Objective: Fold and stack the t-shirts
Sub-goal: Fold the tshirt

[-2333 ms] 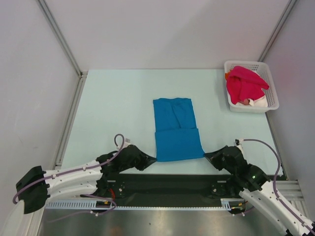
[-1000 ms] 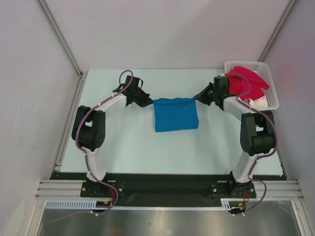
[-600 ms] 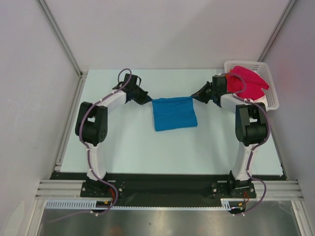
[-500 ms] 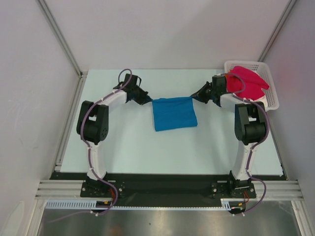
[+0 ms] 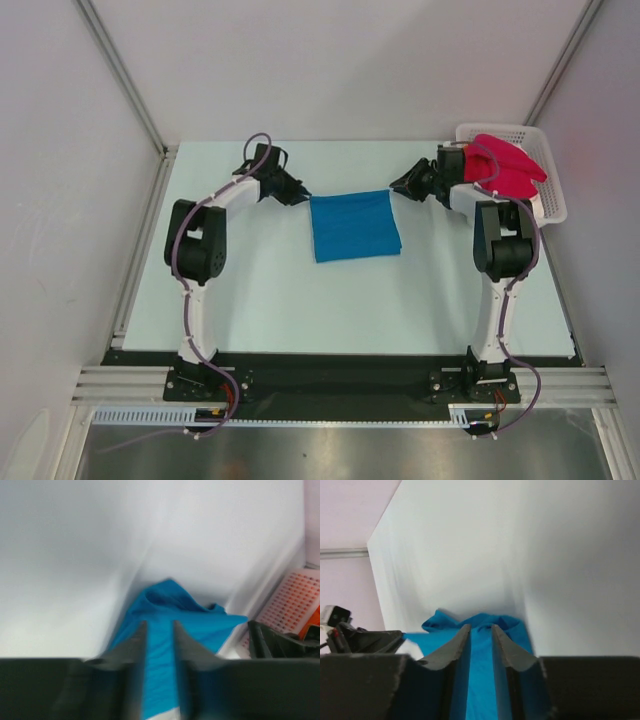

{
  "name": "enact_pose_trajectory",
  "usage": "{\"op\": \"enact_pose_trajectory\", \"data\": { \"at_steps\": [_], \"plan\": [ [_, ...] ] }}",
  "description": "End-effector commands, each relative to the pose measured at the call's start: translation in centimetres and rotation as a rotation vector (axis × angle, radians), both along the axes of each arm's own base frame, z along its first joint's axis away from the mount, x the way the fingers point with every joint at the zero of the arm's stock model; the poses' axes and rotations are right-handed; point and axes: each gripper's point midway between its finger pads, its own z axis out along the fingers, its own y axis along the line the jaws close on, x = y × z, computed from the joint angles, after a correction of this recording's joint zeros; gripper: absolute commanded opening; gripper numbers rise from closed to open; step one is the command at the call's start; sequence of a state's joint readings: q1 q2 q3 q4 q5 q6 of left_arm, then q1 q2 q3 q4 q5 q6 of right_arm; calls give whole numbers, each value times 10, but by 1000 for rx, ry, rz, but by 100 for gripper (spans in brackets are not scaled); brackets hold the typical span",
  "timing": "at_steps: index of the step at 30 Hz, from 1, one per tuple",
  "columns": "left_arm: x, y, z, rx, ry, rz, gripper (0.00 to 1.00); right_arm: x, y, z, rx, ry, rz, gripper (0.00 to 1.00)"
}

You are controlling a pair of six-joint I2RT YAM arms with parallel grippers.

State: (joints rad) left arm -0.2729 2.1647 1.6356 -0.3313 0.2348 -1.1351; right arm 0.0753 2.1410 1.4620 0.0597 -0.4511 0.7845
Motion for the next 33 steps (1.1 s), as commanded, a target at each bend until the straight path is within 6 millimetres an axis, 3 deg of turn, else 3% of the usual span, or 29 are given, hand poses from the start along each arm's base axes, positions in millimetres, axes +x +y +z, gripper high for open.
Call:
{"op": "enact_pose_trajectory", "data": {
  "at_steps": [1,2,3,5,6,7,8,9,13,14,15,16,19,20,21,23,24,27,29,33],
  "plan": [
    [45,29,47,151,-202,-49,38,28,-32,31,-69,-151,30,38],
    [38,44,46,267,-179,-67,44,26,-35,42,-98,-166,57,44],
    [39,47,62,285,-202,-48,44,23,-34,39,-92,-153,66,44],
    [23,50,66,326,-234,-83,55,10,-35,57,-138,-182,97,49],
    [19,42,92,310,-319,-108,59,-3,-33,49,-146,-160,108,50],
    [6,39,80,318,-295,-131,59,-10,-30,69,-163,-217,125,52],
    [0,33,80,315,-308,-158,59,-18,-18,71,-165,-231,153,54],
    [-5,11,91,267,-369,-217,59,-20,-12,75,-160,-269,162,54],
    [-31,-35,77,189,-422,-354,56,-41,30,67,-63,-287,284,54],
    [-34,-45,76,175,-434,-378,55,-43,37,58,-25,-258,291,53],
    [-36,-61,79,151,-472,-403,54,-41,46,62,-1,-296,307,52],
    [-40,-69,68,130,-460,-429,53,-43,52,61,31,-300,326,52],
    [-37,-84,60,78,-461,-441,52,-34,66,47,116,-275,350,43],
    [-35,-86,46,73,-435,-443,51,-26,68,54,153,-298,343,40],
    [-34,-89,47,57,-431,-442,50,-23,69,35,164,-267,341,35],
    [-36,-98,49,39,-450,-459,50,-9,66,31,172,-277,332,29],
    [-39,-100,50,52,-464,-473,50,-6,65,9,180,-234,325,24],
    [-55,-113,62,52,-491,-520,51,13,57,1,212,-239,300,22],
    [-69,-123,62,42,-487,-555,51,22,47,-22,209,-199,272,22],
    [-91,-132,73,36,-504,-587,50,33,39,-19,188,-188,261,22]
  ]
}}
